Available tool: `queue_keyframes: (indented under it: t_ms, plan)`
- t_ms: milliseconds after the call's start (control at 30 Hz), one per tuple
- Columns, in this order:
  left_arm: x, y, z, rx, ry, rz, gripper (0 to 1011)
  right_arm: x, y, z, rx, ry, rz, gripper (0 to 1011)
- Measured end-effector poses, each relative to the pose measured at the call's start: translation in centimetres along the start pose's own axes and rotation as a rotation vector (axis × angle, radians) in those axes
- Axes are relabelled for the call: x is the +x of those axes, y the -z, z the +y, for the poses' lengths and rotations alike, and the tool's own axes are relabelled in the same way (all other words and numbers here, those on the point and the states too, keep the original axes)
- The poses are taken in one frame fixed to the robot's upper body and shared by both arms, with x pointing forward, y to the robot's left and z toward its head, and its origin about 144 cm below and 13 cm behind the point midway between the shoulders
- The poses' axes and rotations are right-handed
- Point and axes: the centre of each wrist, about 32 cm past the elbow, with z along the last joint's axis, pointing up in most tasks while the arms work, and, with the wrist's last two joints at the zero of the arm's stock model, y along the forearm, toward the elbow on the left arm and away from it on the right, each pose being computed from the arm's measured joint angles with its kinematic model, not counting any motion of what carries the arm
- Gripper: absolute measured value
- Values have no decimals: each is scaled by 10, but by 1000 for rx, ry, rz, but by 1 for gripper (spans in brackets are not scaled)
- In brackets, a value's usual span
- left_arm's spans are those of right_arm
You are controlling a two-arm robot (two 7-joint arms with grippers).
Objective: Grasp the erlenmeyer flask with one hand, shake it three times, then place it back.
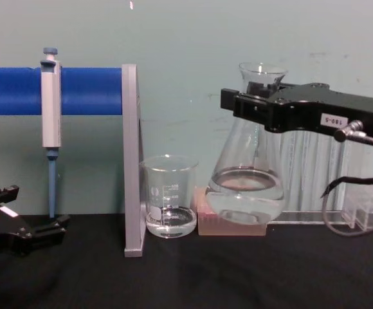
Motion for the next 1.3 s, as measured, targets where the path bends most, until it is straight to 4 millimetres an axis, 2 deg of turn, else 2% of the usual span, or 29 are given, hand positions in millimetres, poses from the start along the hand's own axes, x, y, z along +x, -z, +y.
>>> queue_keyframes:
  t_ms: [867,1300]
  plan:
    - [0,0,0,0,0,0,1001,-3,5,2,-15,-12,20,448]
    - [0,0,0,0,0,0,1001,-25,9,10,-18,-175,61,448]
